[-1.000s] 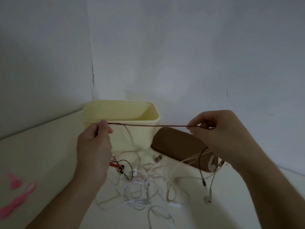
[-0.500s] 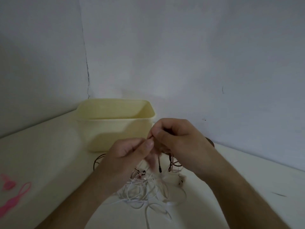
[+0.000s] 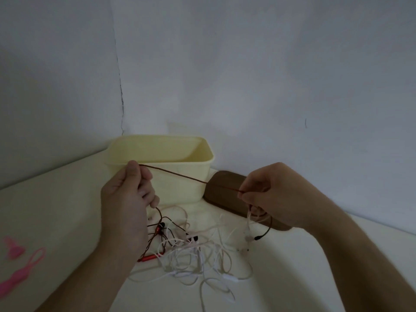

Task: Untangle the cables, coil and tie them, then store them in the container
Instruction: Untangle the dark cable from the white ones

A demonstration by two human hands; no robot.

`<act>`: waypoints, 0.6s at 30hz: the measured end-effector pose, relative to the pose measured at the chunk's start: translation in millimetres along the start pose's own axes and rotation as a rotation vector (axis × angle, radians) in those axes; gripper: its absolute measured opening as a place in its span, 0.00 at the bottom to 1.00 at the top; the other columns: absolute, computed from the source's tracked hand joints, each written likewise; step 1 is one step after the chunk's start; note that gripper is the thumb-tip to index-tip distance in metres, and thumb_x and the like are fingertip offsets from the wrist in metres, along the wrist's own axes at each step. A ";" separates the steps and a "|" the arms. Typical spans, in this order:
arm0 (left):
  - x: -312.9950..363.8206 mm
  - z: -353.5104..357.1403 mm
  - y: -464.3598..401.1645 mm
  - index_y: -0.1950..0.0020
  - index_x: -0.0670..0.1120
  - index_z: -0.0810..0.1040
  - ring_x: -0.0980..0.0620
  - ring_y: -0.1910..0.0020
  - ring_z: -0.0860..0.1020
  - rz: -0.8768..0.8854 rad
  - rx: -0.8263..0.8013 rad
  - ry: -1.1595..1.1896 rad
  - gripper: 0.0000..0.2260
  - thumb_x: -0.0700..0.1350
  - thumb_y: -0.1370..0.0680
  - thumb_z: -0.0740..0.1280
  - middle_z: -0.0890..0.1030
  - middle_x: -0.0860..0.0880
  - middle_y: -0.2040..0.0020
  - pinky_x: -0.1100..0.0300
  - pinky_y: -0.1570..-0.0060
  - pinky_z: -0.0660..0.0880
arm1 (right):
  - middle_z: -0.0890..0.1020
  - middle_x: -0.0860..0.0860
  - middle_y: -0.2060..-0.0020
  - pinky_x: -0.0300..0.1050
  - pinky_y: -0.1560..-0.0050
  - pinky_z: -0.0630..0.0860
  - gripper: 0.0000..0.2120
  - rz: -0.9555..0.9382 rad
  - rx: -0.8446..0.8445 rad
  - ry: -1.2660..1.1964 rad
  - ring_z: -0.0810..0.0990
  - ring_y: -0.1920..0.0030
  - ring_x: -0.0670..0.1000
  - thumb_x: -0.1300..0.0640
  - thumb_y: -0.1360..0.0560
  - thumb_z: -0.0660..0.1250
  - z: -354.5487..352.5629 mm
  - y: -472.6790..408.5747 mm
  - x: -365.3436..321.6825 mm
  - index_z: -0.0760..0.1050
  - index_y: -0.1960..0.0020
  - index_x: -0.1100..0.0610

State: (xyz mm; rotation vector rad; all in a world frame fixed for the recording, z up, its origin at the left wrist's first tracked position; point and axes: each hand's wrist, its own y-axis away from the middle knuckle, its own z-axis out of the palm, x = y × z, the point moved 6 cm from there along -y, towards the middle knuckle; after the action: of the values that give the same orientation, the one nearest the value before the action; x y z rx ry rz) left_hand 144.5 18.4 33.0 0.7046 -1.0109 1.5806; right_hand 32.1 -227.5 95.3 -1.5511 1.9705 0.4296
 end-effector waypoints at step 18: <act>-4.3 52.3 49.7 0.48 0.54 0.83 0.53 0.60 0.82 0.192 -0.694 -0.438 0.07 0.52 0.17 0.66 0.85 0.50 0.61 0.59 0.56 0.77 | 0.88 0.54 0.63 0.57 0.53 0.85 0.07 -0.269 0.024 -0.416 0.87 0.62 0.56 0.61 0.20 0.74 29.5 8.8 -44.5 0.88 0.55 0.53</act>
State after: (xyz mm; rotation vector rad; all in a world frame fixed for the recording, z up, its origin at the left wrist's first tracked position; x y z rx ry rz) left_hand 94.2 -32.8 41.4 0.4740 -1.8733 1.1198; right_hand 37.6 -173.8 99.3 -1.5384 1.4273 0.5602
